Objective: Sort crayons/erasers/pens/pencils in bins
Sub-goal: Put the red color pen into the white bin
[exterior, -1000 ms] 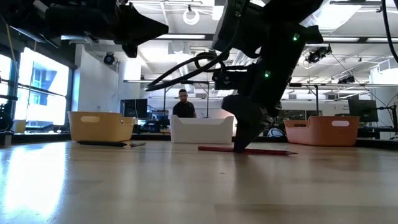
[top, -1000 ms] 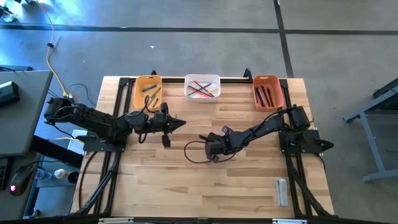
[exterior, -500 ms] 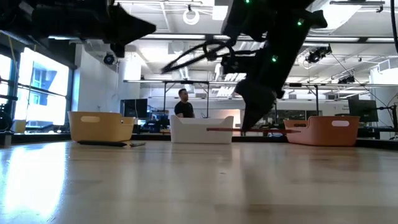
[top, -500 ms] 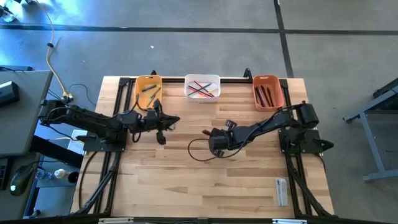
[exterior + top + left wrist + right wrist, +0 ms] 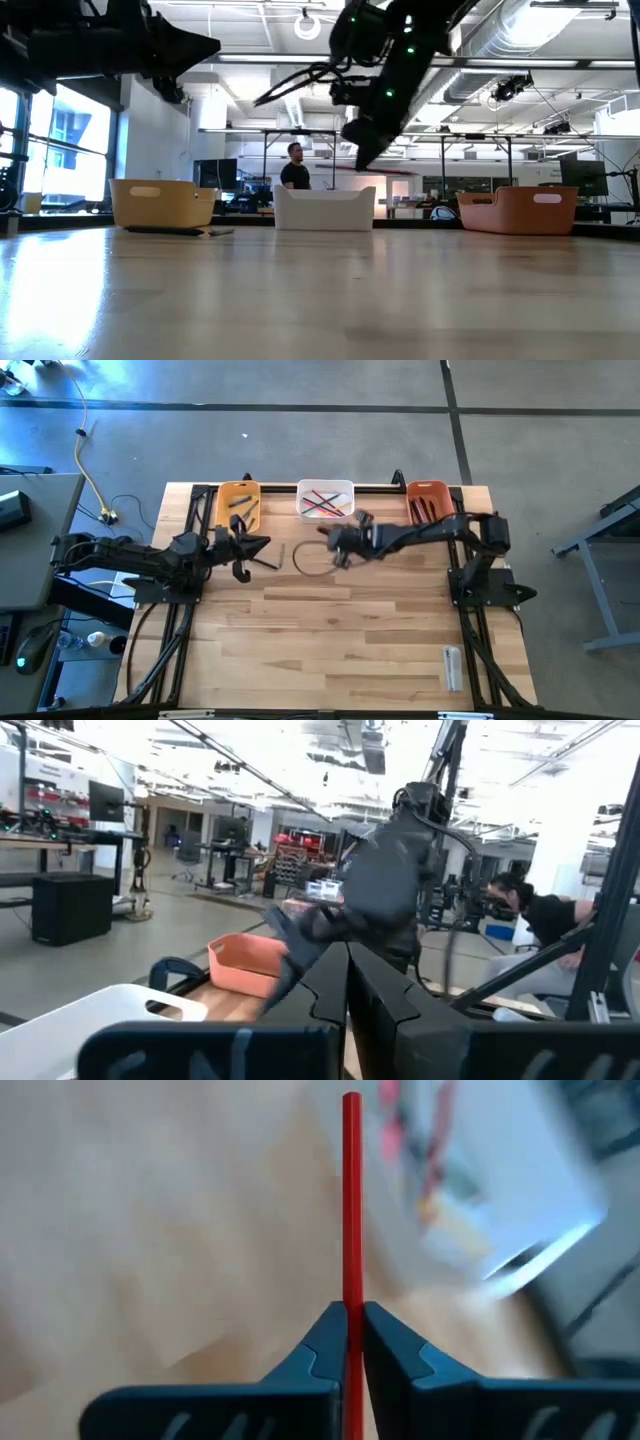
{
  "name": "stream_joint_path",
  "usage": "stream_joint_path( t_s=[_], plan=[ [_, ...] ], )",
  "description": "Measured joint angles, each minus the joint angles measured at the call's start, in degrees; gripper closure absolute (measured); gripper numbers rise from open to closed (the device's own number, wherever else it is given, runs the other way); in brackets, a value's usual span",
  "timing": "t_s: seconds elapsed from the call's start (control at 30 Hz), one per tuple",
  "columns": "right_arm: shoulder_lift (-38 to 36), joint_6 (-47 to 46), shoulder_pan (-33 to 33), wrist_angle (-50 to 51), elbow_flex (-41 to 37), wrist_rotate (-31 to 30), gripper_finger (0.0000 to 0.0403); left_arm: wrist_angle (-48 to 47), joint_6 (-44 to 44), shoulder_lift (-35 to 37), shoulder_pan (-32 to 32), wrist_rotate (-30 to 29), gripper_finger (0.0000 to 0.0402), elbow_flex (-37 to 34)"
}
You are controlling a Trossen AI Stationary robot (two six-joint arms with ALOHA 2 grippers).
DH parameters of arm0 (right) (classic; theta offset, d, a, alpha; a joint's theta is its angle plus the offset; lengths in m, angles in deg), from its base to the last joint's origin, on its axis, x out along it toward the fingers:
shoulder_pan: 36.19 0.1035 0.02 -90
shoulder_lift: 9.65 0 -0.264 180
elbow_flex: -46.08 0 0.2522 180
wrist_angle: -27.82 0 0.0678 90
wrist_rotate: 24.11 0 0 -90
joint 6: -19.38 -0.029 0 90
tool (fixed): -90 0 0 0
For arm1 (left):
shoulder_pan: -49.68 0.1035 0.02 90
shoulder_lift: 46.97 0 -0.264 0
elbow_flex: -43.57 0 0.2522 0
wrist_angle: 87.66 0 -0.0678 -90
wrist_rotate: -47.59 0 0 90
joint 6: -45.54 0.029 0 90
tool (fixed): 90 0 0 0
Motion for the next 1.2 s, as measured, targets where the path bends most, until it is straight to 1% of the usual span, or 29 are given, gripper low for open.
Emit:
stream_joint_path(
  t_s=[0.13,0.27,0.4,0.5,0.53,0.6,0.77,0.83,0.97,1.2],
  plan=[
    [0.0,10.7,-5.9,-7.5,2.3,0.0,0.0394,-0.4,0.0,0.6,0.4,0.0,0.0401,-0.1],
    [0.1,18.1,-11.4,-16.4,2.4,3.6,0.0394,-0.5,0.0,0.7,0.4,0.0,0.0401,-0.1],
    [1.2,21.9,-15.9,-22.8,2.3,6.0,0.0394,-0.5,0.4,0.7,0.4,0.0,0.0401,-0.1],
    [2.4,21.9,-18.2,-26.1,2.3,10.4,0.0394,-0.4,0.4,0.6,0.4,0.0,0.0401,-0.1],
    [3.1,22.0,-18.7,-26.8,2.3,11.9,0.0394,-0.5,0.5,0.6,0.4,-0.1,0.0401,-0.1],
    [4.6,23.3,-19.2,-27.8,2.3,13.1,0.0394,-0.4,0.5,0.7,0.4,-0.2,0.0401,-0.1],
    [7.8,27.3,-19.7,-30.0,2.3,13.1,0.0394,-0.4,0.6,0.6,0.4,-0.4,0.0402,-0.1],
    [8.5,27.3,-20.0,-30.7,2.3,13.7,0.0394,-0.4,0.6,0.6,0.4,-0.4,0.0401,-0.1],
    [9.8,26.4,-20.9,-31.2,2.3,17.0,0.0394,-0.4,0.5,0.6,0.4,-0.4,0.0401,-0.1],
    [11.8,26.9,-21.3,-31.2,2.3,17.6,0.0394,-0.4,0.5,0.6,0.4,-0.4,0.0402,-0.1]
  ],
)
